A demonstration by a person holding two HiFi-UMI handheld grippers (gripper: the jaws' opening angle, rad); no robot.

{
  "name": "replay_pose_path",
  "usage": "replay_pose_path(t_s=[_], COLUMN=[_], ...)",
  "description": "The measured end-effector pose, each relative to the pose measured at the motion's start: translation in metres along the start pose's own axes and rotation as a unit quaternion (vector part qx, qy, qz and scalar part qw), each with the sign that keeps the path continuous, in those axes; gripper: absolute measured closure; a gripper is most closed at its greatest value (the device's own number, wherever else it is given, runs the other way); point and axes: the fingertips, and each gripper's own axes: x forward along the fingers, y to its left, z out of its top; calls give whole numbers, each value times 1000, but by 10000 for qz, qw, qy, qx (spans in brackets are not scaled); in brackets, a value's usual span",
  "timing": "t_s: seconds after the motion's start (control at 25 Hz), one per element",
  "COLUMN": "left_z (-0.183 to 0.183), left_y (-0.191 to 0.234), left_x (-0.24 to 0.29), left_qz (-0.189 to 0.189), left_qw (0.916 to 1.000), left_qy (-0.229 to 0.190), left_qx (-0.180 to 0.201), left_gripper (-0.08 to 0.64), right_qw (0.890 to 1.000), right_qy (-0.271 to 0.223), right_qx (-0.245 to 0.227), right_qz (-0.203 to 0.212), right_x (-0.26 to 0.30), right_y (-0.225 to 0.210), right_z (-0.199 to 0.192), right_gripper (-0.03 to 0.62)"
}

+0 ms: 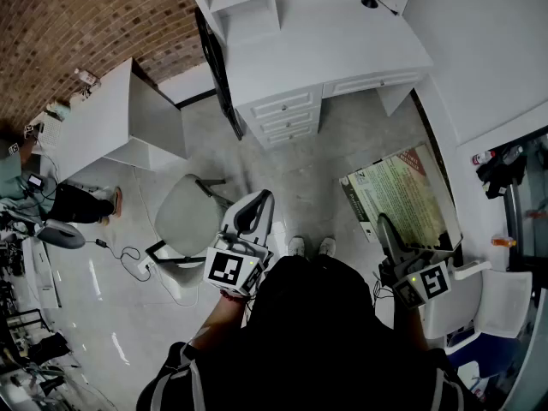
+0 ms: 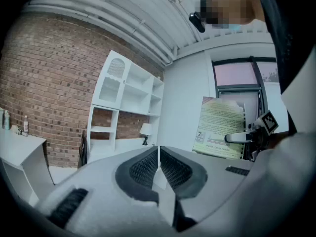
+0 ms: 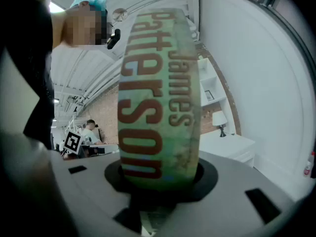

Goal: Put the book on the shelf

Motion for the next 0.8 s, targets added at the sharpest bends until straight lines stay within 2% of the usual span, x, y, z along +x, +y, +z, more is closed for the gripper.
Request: replay_pose_path(t_s=[0.36,0.56,0.64,0.8], left_z=[6,0,1,0], left_y=[-55,-84,-92,-97], left_x=[9,11,10,15], left_qz=[-24,69,101,105], left_qw=[9999,9997,9998,9997], left_qy=[-14,-51,-72,-52], left_qx=[171,216,177,230], left_gripper=[532,532,532,532], right_qw=[9998,9992,9994,9984], right_qy=[-51,-251,-173,-336], right_qx=[2,126,93,284], right_qz=[183,273,288,347], right_x=[-38,-55,-62,-63], right_y=[-21,-45,-49,-53], right_z=[-5,-5,-10,-3], right_gripper=[426,426,426,426])
